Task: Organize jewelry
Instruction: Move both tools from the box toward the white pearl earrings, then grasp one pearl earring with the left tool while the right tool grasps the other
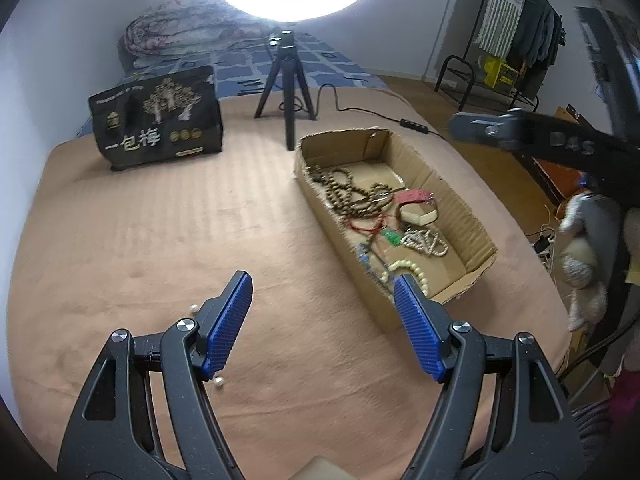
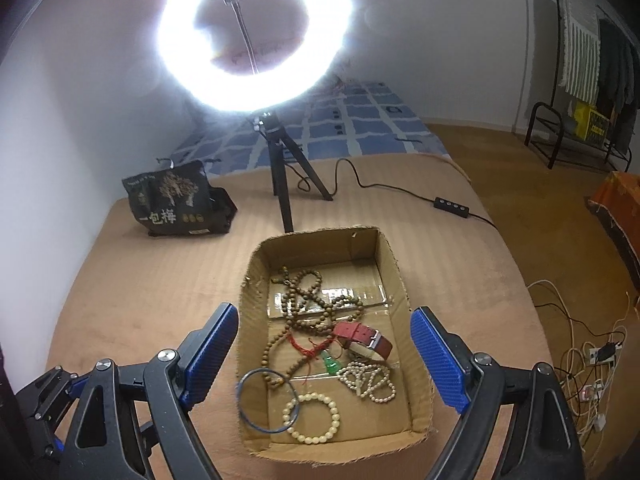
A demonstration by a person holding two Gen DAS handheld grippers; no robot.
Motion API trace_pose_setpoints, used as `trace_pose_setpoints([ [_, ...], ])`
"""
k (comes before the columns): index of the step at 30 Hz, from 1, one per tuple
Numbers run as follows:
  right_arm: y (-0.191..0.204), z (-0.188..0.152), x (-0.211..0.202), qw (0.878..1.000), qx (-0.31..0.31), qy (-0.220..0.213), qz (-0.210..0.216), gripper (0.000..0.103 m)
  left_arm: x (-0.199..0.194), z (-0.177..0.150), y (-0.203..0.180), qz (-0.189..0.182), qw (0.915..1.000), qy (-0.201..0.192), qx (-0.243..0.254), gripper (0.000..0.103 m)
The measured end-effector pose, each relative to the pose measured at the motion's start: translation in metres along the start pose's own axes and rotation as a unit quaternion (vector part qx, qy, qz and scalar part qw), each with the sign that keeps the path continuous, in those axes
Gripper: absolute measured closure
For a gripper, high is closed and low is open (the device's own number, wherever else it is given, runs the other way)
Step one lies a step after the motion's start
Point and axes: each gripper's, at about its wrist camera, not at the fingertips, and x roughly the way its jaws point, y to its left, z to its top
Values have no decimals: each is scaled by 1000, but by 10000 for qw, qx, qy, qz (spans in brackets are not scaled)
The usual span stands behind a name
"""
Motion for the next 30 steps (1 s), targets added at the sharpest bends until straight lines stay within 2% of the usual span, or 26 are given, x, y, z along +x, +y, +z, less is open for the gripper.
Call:
trace_pose_setpoints([
  [9,19,-25,-23,9993,22,-208,313,13,-13,-9,59,323,9990,-173,-246,27],
  [18,73,-64,-15,9956,-659,-10,661,14,-13,-11,121,468,9954,-103,-832,27],
  [23,102,-88,4,9903,-931,324,982,21,-2,-20,142,402,9945,125,-960,28],
  [24,108,-94,10,9890,-965,412,1041,23,2,-22,144,353,9945,183,-966,30],
  [26,120,-105,22,9854,-1025,630,1204,32,11,-26,149,224,9943,363,-976,41],
  [30,138,-121,40,9813,-1116,850,1315,39,25,-32,153,-15,9934,603,-979,47],
])
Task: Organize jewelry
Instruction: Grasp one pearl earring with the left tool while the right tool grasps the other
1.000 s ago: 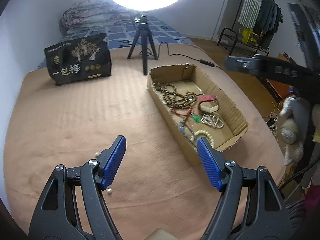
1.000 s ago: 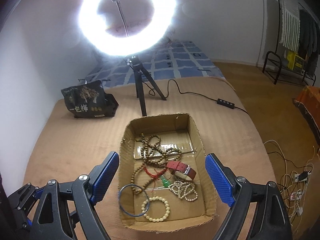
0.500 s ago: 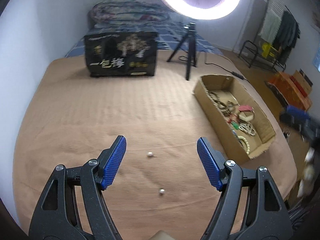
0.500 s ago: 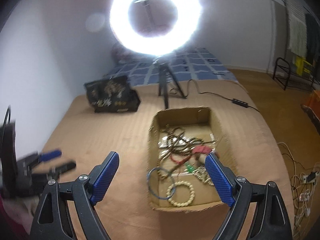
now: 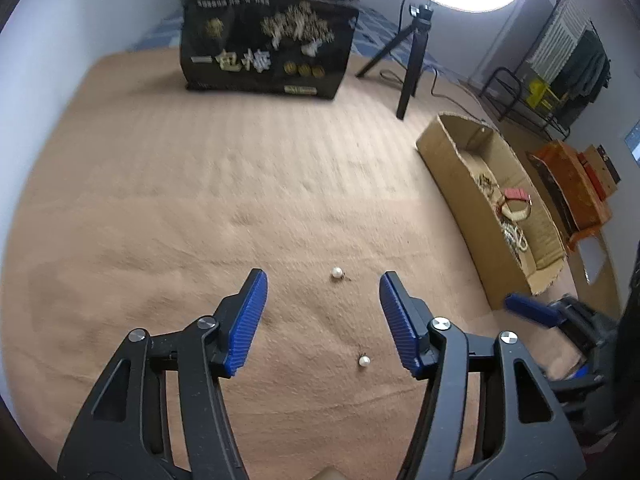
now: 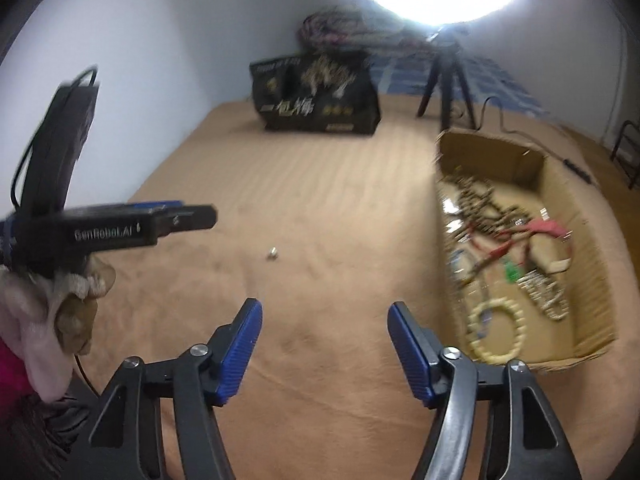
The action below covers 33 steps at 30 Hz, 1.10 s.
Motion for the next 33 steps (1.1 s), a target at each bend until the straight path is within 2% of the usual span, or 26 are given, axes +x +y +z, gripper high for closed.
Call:
trace_pose_setpoints([
  [1,3,-2,6,10000,-8,72,68,42,3,0,1,-18,10000,59,16,52],
  [7,23,-10,36,9992,-98,263,293,49,21,0,6,-135,9996,250,2,52],
  [10,32,-13,49,9989,-187,296,317,52,28,1,12,-151,9993,331,-52,59],
  [15,44,-16,67,9982,-350,361,316,57,37,2,20,-207,9989,404,-103,59],
  [19,50,-17,77,9980,-464,373,216,59,43,2,21,-269,9985,450,-143,59],
  [26,46,-22,81,9970,-702,225,-226,81,54,5,9,-290,9984,482,77,59],
  [30,34,-19,79,9980,-545,167,-284,88,64,1,0,-242,9976,596,270,60],
  [32,26,-17,79,9984,-461,160,-302,93,68,-1,-5,-194,9970,629,408,66],
  [33,23,-17,79,9985,-430,157,-314,93,69,-2,-8,-150,9966,646,496,67],
])
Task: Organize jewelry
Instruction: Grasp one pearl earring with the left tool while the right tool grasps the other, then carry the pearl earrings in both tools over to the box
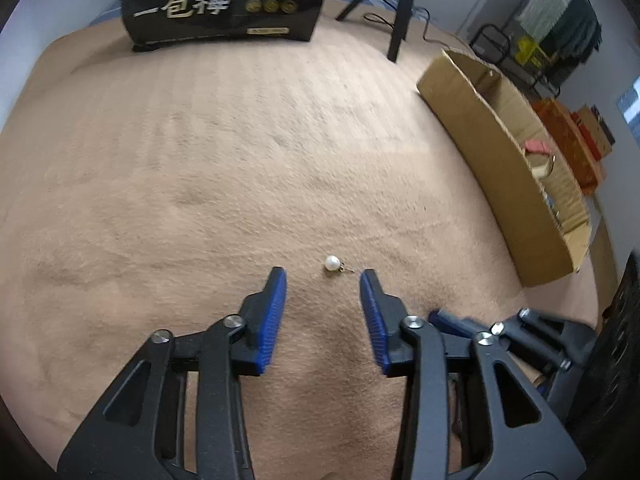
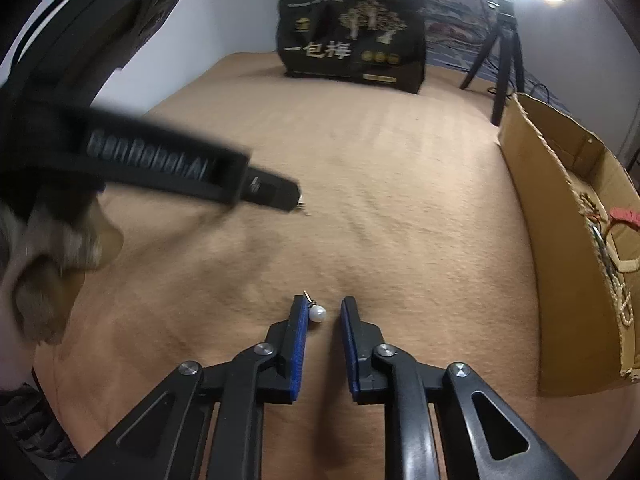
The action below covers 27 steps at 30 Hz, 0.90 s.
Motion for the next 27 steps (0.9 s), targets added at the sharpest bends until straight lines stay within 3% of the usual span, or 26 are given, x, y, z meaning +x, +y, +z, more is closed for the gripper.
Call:
trace_pose_setpoints([
  [8,-15,1,0,9998,191,8,27,94,7,2,-9,110,9997,-31,216,67],
  [13,-17,2,3,9997,219,29,90,93,16,5,-15,135,9993,-18,353,74],
  [18,-22,3,5,9989,322,88,314,88,20,7,-14,128,9991,-19,397,87],
  [27,-20,2,5,9994,209,60,255,90,19,1,-17,240,9982,-101,548,88],
])
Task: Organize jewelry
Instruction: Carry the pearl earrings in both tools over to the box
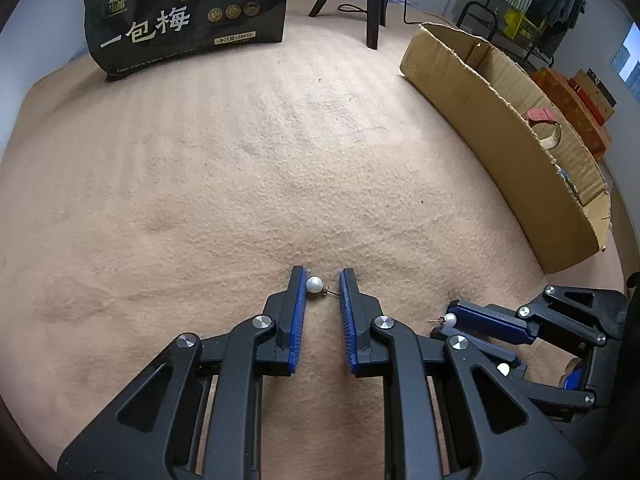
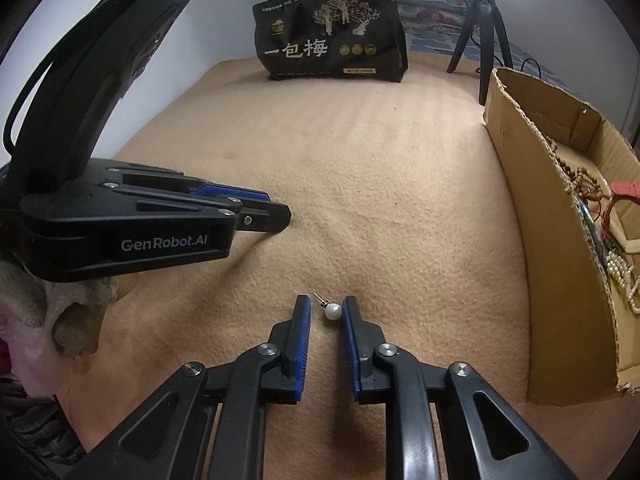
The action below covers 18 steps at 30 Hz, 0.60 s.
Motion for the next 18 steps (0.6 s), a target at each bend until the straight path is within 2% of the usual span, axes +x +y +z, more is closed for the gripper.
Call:
trace_pose_setpoints([
  [1,1,0,0,10000,-32,-5,-23,95,0,0,0,3,10000,-3,-15,88],
  [12,2,0,-8,9999,42,-102,-27,95,-14,-1,12,137,9996,-137,-229,88],
  [18,-1,3,-24,9996,89,-250,-22,95,-34,1,14,147,9987,-358,-333,88],
])
